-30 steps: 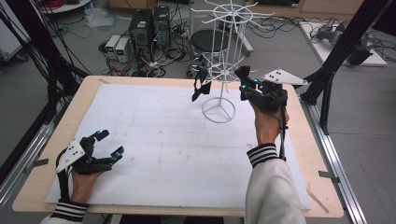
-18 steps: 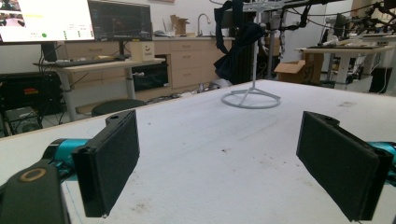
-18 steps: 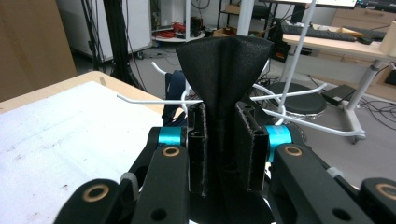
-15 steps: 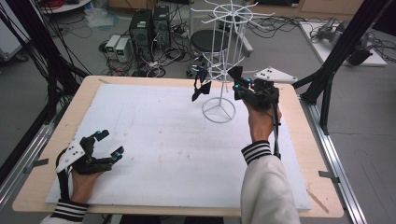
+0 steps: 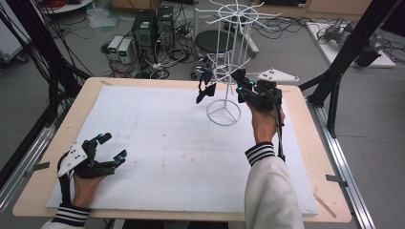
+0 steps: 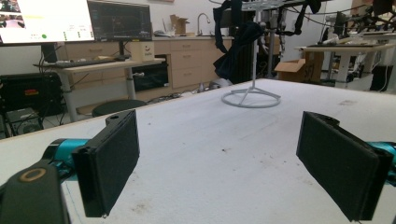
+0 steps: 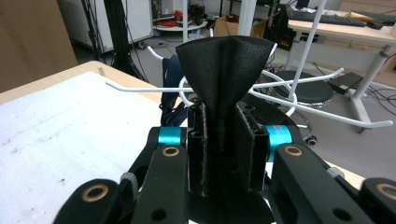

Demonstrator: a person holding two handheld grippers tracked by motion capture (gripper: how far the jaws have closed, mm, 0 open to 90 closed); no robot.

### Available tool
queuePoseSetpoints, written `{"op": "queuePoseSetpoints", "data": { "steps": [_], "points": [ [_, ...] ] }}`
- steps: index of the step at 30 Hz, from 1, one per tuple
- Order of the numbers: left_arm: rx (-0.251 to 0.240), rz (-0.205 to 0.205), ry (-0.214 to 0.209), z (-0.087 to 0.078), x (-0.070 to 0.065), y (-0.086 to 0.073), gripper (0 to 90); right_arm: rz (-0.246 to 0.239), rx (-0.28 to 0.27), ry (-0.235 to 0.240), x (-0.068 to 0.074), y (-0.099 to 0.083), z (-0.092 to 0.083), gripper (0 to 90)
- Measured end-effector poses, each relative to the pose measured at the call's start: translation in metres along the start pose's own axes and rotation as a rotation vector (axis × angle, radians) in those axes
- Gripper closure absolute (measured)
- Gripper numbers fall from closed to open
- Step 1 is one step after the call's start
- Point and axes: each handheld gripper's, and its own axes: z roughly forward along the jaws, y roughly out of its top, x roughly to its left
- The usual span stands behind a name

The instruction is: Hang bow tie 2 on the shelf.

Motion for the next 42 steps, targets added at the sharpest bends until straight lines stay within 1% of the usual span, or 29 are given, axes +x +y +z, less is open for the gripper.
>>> {"op": "queuePoseSetpoints", "data": {
  "steps": [10,14,19,26,28,31,34,35,37,39,41,42],
  "points": [
    [0.001,-0.001,0.000,0.000,0.000,0.000,13.6,0.000,0.020,0.011,-0.003,-0.002,0.003,74.8],
    [0.000,-0.003,0.000,0.000,0.000,0.000,13.6,-0.002,0.029,0.017,-0.003,-0.002,0.004,72.0],
    [-0.001,-0.006,0.002,0.000,0.000,0.000,13.7,-0.021,0.047,0.008,-0.002,-0.002,0.003,68.1],
    [0.001,-0.003,0.003,0.000,0.000,0.000,13.6,-0.033,0.049,0.013,-0.001,-0.001,0.001,63.8],
    [0.000,-0.003,0.002,0.000,0.000,0.000,13.7,-0.046,0.053,0.013,-0.001,-0.001,0.000,63.3],
    [0.000,-0.006,0.003,0.000,0.000,0.000,13.6,-0.046,0.040,0.014,0.000,-0.001,-0.003,61.1],
    [-0.001,-0.007,0.004,0.000,0.000,0.000,13.7,-0.048,0.025,0.021,0.001,-0.002,-0.006,55.3],
    [-0.001,-0.007,0.004,0.000,0.000,0.000,13.6,-0.044,0.016,0.025,0.002,-0.003,-0.008,51.8],
    [-0.001,-0.008,0.004,0.000,0.001,0.000,13.6,-0.044,0.000,0.032,0.003,-0.003,-0.012,41.9],
    [-0.002,-0.012,0.004,0.000,0.001,0.000,13.6,-0.046,-0.018,0.029,0.006,-0.004,-0.015,31.5],
    [-0.002,-0.013,0.005,0.000,0.001,0.000,13.7,-0.061,-0.043,0.052,0.009,-0.006,-0.019,21.5],
    [-0.002,-0.011,0.005,0.000,0.001,0.000,13.6,-0.065,-0.047,0.062,0.011,-0.007,-0.020,14.2]
  ]
}}
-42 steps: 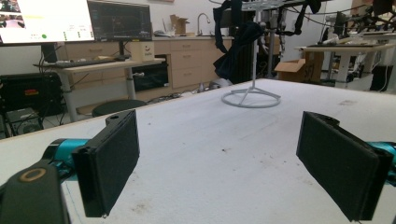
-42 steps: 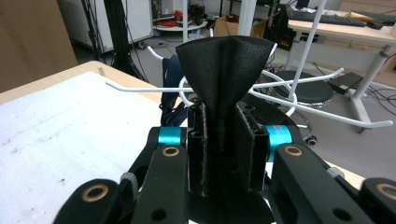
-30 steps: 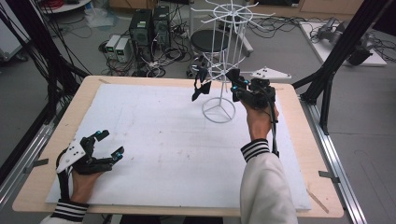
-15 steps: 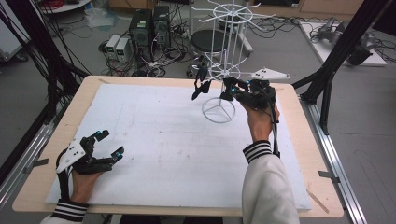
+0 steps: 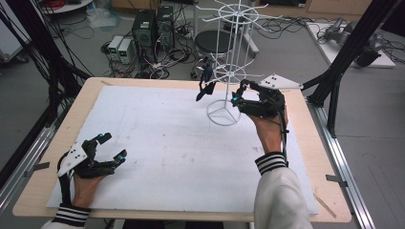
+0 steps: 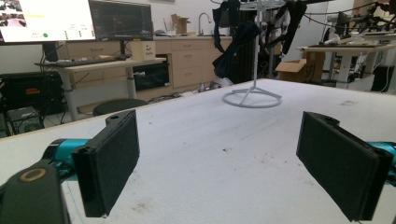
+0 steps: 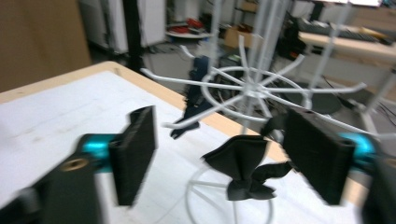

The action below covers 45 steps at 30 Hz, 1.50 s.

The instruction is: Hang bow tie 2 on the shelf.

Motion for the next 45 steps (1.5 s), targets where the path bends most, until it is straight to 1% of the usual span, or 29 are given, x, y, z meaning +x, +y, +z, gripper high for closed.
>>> {"op": "queuePoseSetpoints", "data": {
  "steps": [1,2,3,4,5,7,10,11,12,16,20,23,25,28,29,30,32,35,37,39,40,41,43,45],
  "points": [
    [0.000,0.001,0.000,0.000,0.000,0.000,13.6,-0.008,0.004,0.002,0.002,-0.001,-0.001,10.7],
    [0.000,0.002,0.000,0.000,0.000,0.000,13.6,-0.026,0.006,0.006,0.005,-0.002,-0.003,10.7],
    [-0.001,0.002,0.001,0.000,0.000,0.000,13.6,-0.042,-0.006,0.015,0.007,-0.002,-0.004,9.8],
    [-0.001,0.002,0.001,0.000,0.000,0.000,13.6,-0.058,-0.026,0.028,0.010,-0.005,-0.007,3.3],
    [-0.001,0.003,0.001,0.000,0.000,0.000,13.6,-0.060,-0.037,0.024,0.012,-0.006,-0.008,0.8],
    [-0.002,0.001,0.001,0.000,0.000,0.000,13.6,-0.064,-0.054,0.040,0.015,-0.009,-0.013,0.8],
    [-0.003,-0.002,0.001,0.000,0.000,0.000,13.7,-0.071,-0.070,0.039,0.020,-0.018,-0.021,0.8],
    [-0.003,-0.003,0.002,0.000,0.000,0.000,13.6,-0.066,-0.076,0.042,0.021,-0.021,-0.024,0.8],
    [-0.003,-0.002,0.003,0.000,0.000,0.000,13.7,-0.071,-0.083,0.041,0.022,-0.025,-0.025,0.8],
    [-0.005,-0.003,0.002,-0.001,0.000,0.000,13.6,-0.047,-0.086,0.048,0.026,-0.044,-0.033,0.8],
    [-0.008,-0.007,0.003,-0.001,0.001,0.000,13.7,-0.047,-0.103,0.049,0.030,-0.065,-0.040,0.7],
    [-0.007,-0.008,0.002,-0.001,0.001,0.000,13.6,-0.026,-0.119,0.037,0.034,-0.083,-0.047,0.8],
    [-0.007,-0.009,0.003,-0.001,0.001,0.000,13.7,-0.025,-0.132,0.028,0.035,-0.095,-0.051,0.8],
    [-0.003,-0.005,0.003,-0.001,0.001,0.000,13.6,0.014,-0.133,0.014,0.036,-0.112,-0.055,0.9],
    [-0.003,-0.005,0.003,-0.001,0.001,0.000,13.6,0.018,-0.140,0.009,0.036,-0.117,-0.057,0.8],
    [-0.003,-0.006,0.003,-0.001,0.001,0.000,13.7,0.020,-0.148,-0.002,0.036,-0.122,-0.058,0.8],
    [-0.003,-0.006,0.003,-0.001,0.001,0.000,13.6,0.030,-0.161,-0.009,0.037,-0.131,-0.060,0.9],
    [-0.003,-0.006,0.003,-0.001,0.001,0.000,13.6,0.031,-0.179,-0.021,0.039,-0.145,-0.062,0.8],
    [-0.003,-0.006,0.003,-0.001,0.001,0.000,13.7,0.041,-0.207,-0.030,0.040,-0.153,-0.063,0.8],
    [-0.007,-0.011,0.005,-0.001,0.001,0.000,13.7,0.058,-0.200,-0.040,0.040,-0.159,-0.063,0.9],
    [-0.008,-0.012,0.005,-0.001,0.001,0.000,13.6,0.045,-0.227,-0.063,0.039,-0.163,-0.063,0.9],
    [-0.008,-0.010,0.005,-0.001,0.001,0.000,13.7,0.048,-0.232,-0.085,0.039,-0.166,-0.064,0.9],
    [-0.007,-0.012,0.005,-0.001,0.001,0.000,13.6,0.071,-0.243,-0.104,0.037,-0.174,-0.064,0.9],
    [-0.008,-0.012,0.005,-0.001,0.001,0.000,13.6,0.082,-0.249,-0.111,0.035,-0.182,-0.062,0.9]
  ]
}}
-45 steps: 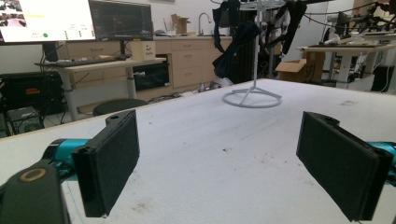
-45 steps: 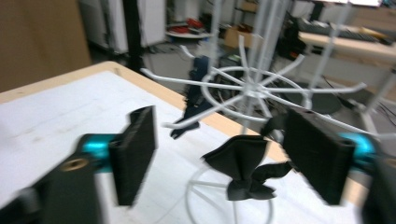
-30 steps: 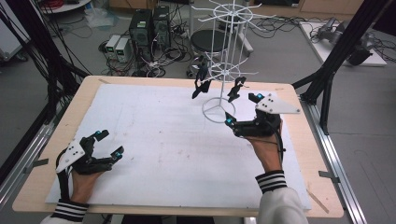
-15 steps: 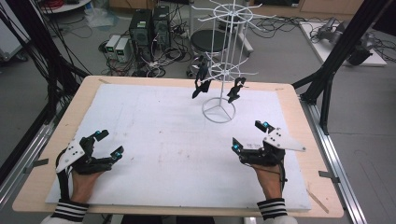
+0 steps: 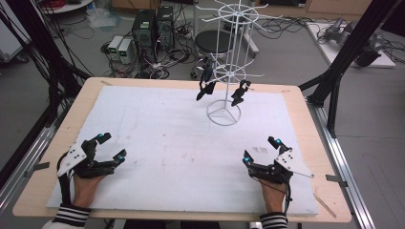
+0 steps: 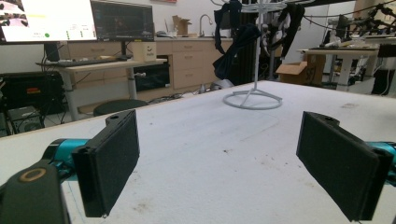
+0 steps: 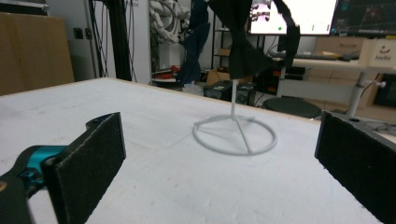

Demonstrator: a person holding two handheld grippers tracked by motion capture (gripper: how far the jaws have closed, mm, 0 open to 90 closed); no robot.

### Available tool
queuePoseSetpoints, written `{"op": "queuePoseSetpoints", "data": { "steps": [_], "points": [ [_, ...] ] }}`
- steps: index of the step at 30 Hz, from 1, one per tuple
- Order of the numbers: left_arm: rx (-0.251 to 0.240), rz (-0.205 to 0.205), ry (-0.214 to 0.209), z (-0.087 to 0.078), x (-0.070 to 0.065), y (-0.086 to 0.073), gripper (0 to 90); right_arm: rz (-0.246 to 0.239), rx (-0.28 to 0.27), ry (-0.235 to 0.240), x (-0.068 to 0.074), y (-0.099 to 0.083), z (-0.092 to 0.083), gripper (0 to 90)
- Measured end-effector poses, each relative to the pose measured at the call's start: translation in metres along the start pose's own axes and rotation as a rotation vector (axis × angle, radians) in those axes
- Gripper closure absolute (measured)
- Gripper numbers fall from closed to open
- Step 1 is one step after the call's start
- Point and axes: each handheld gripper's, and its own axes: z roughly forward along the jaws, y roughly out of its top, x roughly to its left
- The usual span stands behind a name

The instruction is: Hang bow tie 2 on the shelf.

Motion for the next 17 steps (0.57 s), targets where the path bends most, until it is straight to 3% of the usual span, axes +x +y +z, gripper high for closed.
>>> {"op": "queuePoseSetpoints", "data": {
  "steps": [5,17],
  "points": [
    [0.000,-0.001,0.000,0.000,0.000,0.000,13.7,0.018,0.002,0.011,-0.001,-0.018,-0.001,0.9],
    [0.001,0.000,0.000,0.000,0.000,0.000,13.6,-0.005,0.003,0.030,0.002,-0.019,0.001,0.9]
  ]
}}
